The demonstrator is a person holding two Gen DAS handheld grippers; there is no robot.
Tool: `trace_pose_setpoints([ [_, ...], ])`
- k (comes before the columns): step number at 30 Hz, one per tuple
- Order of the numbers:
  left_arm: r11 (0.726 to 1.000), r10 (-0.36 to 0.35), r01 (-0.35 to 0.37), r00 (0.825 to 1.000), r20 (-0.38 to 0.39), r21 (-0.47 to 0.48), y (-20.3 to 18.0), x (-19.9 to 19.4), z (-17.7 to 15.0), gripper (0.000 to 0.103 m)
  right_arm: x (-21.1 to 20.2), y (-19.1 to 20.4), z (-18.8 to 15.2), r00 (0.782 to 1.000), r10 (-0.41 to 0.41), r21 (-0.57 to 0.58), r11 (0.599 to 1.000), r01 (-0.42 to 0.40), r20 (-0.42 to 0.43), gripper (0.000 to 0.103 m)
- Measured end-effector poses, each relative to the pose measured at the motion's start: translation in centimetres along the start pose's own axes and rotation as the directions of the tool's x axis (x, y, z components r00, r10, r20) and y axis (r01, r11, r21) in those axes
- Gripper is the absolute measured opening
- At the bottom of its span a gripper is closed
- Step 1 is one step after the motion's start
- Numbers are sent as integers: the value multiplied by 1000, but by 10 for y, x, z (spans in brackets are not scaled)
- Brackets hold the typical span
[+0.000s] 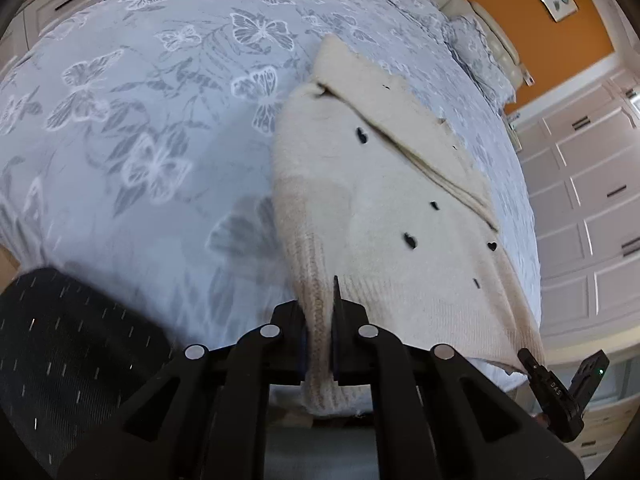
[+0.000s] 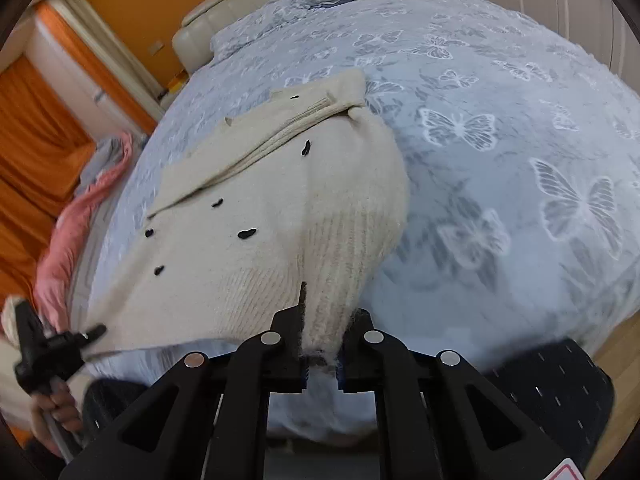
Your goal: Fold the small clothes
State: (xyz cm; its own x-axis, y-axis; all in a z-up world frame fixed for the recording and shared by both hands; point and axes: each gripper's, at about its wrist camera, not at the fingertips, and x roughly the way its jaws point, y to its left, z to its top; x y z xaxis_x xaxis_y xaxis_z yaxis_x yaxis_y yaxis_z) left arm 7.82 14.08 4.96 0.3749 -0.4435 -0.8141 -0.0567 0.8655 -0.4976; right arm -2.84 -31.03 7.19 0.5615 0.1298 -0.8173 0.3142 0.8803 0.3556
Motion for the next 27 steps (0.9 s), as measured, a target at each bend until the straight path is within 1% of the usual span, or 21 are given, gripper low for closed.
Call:
trace_pose_setpoints([
  [2,1000,5,-4,1000,-31,24,2,-9,-21,6,-12,-4,-17,1000,2,-16,1000,-3,-30,8],
  [3,999,7,-5,999,-51,32,5,-13,-32,6,-17,-5,-29,998,1,-35,999,-3,-63,8],
  [4,999,11,-8,998,-66,40,8,-19,-42,6,-24,-6,-43,996,-5,-67,998,-1,-93,8],
  [5,998,18,-12,995,-96,60,10,-27,-60,6,-30,-6,-54,993,-15,-99,995,3,-115,8],
  [7,995,34,-21,990,-137,99,13,-40,-84,6,-49,-6,-80,983,-35,-184,983,1,-181,8],
  [9,988,70,-42,980,-185,150,17,-62,-114,6,-71,-12,-102,970,-39,-216,976,-14,-240,8],
  [11,987,88,-54,970,-228,152,24,-78,-132,6,-96,-18,-122,954,-21,-217,975,-47,-300,8],
  [12,989,85,-51,964,-253,139,26,-86,-138,6,-104,-19,-124,951,-19,-222,974,-53,-308,8],
  [13,991,79,-48,963,-259,123,26,-95,-138,6,-114,-18,-124,952,-16,-230,971,-58,-307,8],
  [14,992,68,-39,967,-247,118,22,-101,-133,6,-122,-16,-120,957,-5,-230,971,-65,-292,8],
  [15,992,49,-23,976,-214,121,15,-107,-120,7,-128,-13,-111,964,13,-223,972,-74,-264,8],
  [17,986,-2,22,992,-124,165,-6,-109,-84,7,-130,-12,-72,985,85,-188,975,-114,-153,8],
  [18,978,-8,20,998,-61,207,-19,-106,-62,7,-126,-13,-52,988,120,-172,976,-136,-97,9],
  [19,973,-3,6,1000,-14,233,-28,-100,-44,7,-115,-15,-24,988,154,-144,978,-154,-15,9],
  [20,967,-17,9,999,32,254,-40,-84,-17,8,-100,-18,-1,983,174,-115,979,-167,53,9],
  [21,965,-30,10,997,70,261,-48,-68,5,9,-78,-22,23,976,193,-78,980,-185,100,11],
  [22,964,-24,-4,995,100,268,-52,-53,20,12,-61,-24,37,973,189,-45,982,-185,130,15],
  [23,965,-10,-26,991,137,262,-58,-29,38,12,-37,-32,54,970,174,18,984,-179,168,18],
  [24,969,-10,-27,989,147,246,-56,-13,48,18,-14,-39,66,972,143,86,983,-161,185,21],
  [25,974,13,-44,990,137,221,-52,13,60,25,-2,-44,72,976,106,134,982,-133,190,22],
  [27,983,94,-109,990,105,147,-39,45,70,28,12,-51,74,977,38,214,973,-84,208,23],
])
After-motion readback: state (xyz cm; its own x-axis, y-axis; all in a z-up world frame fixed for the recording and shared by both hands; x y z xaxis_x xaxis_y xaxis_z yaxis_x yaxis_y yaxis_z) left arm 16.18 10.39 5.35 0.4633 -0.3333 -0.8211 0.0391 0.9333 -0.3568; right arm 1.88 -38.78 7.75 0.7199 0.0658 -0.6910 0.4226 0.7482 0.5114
